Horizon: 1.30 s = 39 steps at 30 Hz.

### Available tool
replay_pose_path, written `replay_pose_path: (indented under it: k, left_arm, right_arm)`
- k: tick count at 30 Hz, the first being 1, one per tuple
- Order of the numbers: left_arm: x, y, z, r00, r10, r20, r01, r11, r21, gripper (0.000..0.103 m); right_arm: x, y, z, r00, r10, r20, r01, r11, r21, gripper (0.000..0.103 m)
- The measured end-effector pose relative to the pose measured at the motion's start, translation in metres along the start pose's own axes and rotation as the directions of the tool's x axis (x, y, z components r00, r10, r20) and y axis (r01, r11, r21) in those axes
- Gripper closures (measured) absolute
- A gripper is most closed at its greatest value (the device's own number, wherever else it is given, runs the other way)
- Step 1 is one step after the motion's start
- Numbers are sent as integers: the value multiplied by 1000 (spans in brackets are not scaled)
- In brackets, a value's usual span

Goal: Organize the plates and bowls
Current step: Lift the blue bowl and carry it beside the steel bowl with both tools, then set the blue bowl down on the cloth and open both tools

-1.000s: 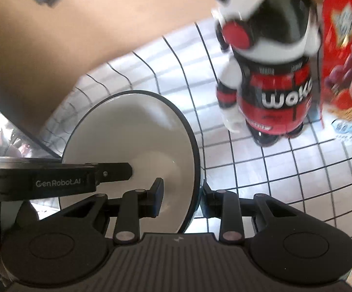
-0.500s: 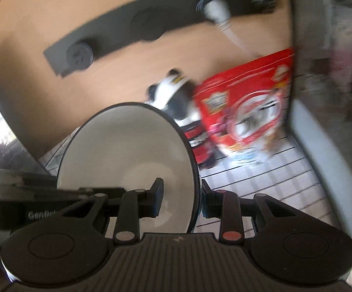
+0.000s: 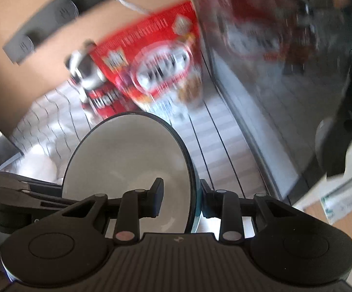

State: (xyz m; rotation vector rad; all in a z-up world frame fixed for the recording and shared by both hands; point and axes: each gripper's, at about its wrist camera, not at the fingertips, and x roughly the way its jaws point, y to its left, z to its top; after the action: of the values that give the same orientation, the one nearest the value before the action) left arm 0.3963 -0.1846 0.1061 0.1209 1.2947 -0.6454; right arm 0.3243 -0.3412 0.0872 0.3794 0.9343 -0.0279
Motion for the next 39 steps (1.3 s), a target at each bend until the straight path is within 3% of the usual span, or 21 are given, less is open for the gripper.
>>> replay_pose_path:
  k: [9,17,22,30,39]
  left_arm:
    - [41,14,-27,992,79,-94,-94,982,-163,74]
    - [47,25,-41,993,107,-53,-116,964,-237,79]
    - [51,15,-40,990,135,-50,-143,965,-218,77]
    - [57,24,-37,993,116,-38,-122,959,-257,78]
    - [56,36,-39,999,34,-31,-40,968,-249,79]
  right_arm:
    - [42,-11,-28,988,83,-128,-89,995,-49,72]
    - [61,-3,-26,986,71,-149,-89,989,-120,72]
    - [67,-10,-23,985,79,-153,-96,990,-108,72]
    - [73,-13,-21,982,103,-160,-118,989,-88,72]
    - [77,-7,-22,982,90,-168,-115,983,-146,75]
